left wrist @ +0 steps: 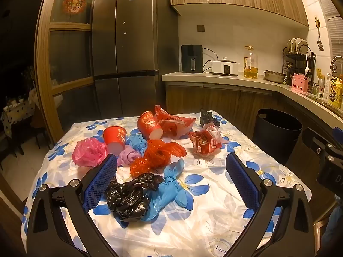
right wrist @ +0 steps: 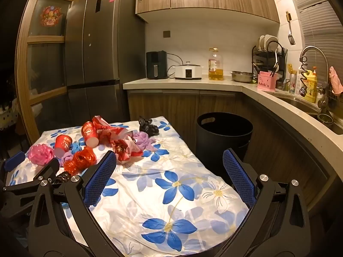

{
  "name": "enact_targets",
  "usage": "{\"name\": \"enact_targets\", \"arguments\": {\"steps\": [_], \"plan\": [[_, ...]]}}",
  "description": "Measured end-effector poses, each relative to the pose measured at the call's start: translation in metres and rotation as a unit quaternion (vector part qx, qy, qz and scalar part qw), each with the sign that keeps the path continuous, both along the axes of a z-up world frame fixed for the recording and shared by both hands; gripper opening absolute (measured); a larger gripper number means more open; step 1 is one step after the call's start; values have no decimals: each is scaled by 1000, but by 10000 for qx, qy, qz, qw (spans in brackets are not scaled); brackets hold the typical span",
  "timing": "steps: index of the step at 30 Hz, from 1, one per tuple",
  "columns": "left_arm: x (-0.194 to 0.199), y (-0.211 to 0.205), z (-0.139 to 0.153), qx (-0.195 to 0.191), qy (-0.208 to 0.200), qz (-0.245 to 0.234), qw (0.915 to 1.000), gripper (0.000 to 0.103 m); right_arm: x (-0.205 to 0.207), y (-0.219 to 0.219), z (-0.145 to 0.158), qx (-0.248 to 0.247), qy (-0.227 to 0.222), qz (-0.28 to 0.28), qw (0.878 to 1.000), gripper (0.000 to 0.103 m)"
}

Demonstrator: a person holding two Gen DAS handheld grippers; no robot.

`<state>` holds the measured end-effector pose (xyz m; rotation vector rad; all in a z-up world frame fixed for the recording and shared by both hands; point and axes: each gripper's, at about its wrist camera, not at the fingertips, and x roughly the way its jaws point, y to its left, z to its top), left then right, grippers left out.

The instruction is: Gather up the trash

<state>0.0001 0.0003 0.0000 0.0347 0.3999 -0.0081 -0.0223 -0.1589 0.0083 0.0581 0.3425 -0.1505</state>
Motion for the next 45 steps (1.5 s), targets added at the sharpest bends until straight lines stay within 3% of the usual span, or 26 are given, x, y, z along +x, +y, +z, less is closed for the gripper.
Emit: {"name": "enact_targets", "arguments": {"steps": [45], "plan": [[-1, -3, -1, -27, 39, -96, 9999, 98, 0, -2, 2, 26, 6, -14, 10000, 98]]}}
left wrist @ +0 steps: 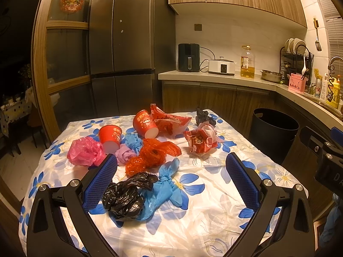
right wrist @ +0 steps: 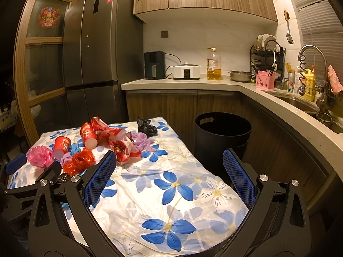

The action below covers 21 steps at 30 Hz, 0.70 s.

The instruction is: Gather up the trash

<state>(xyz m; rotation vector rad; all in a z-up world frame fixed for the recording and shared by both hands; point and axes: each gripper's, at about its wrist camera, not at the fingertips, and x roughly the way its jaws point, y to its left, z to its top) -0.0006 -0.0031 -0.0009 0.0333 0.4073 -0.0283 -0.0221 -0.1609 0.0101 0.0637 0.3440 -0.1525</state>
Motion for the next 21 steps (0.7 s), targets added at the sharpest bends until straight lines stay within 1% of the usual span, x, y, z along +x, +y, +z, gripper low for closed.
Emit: {"name": "enact_targets", "arguments": {"steps": [21], "plan": [[1, -7, 1, 5, 30, -56, 10000, 98, 1, -4, 1, 11, 1, -3, 10000, 98]]}}
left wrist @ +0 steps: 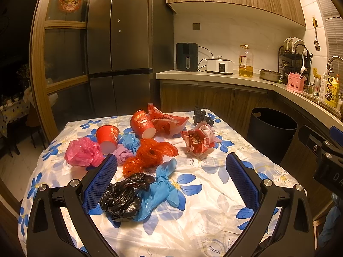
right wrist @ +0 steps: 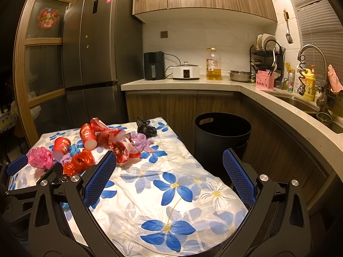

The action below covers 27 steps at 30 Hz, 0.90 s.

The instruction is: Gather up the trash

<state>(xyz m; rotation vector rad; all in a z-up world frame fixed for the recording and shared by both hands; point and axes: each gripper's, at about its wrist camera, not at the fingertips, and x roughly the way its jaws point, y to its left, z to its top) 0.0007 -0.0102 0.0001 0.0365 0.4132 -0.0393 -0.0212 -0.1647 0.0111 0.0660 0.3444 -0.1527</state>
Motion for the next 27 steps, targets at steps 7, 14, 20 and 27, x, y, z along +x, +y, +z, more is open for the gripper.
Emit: {"name": "enact_targets", "arguments": {"steps": [7, 14, 20, 27], "plan": [[0, 0, 0, -2, 3, -5, 10000, 98, 0, 1, 0, 2, -2, -3, 10000, 98], [0, -1, 0, -1, 4, -3, 10000, 98, 0, 1, 0, -2, -1, 0, 10000, 98], [0, 0, 0, -2, 5, -2, 10000, 98, 0, 1, -1, 4, -6, -5, 10000, 98], [0, 0, 0, -1, 7, -1, 10000, 98, 1, 3, -2, 11, 2, 2, 10000, 98]]}}
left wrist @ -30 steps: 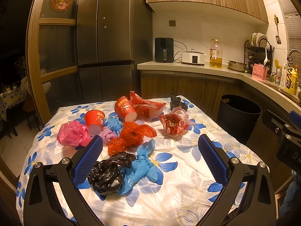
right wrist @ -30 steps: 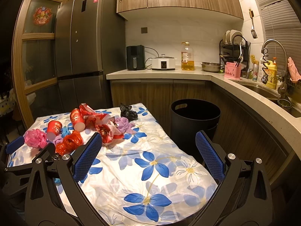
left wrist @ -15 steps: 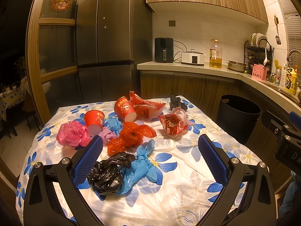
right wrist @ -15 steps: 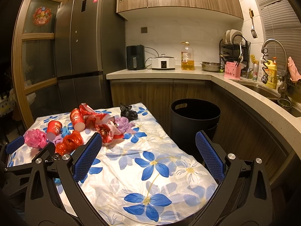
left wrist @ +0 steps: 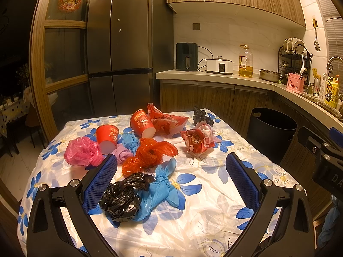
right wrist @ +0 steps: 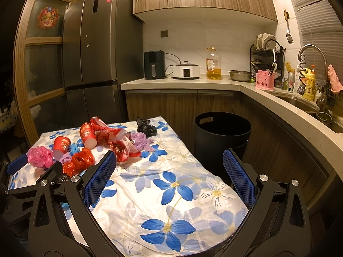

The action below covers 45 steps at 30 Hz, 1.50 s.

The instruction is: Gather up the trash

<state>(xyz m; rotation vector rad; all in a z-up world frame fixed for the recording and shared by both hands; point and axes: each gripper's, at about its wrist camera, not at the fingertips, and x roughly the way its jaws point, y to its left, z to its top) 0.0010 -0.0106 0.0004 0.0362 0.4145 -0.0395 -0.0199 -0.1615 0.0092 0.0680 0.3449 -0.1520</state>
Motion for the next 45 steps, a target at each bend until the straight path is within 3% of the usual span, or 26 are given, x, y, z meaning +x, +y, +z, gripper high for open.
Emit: {"name": "enact_targets", "arguments": {"steps": [31, 45], "plan": [[1, 0, -2, -28, 11, -4, 10000, 98, 1, -4, -4, 23, 13, -14, 10000, 98], [2, 25, -22, -148, 9, 205, 9997, 98, 13, 1, -20, 25, 25, 73, 10000, 98]]}}
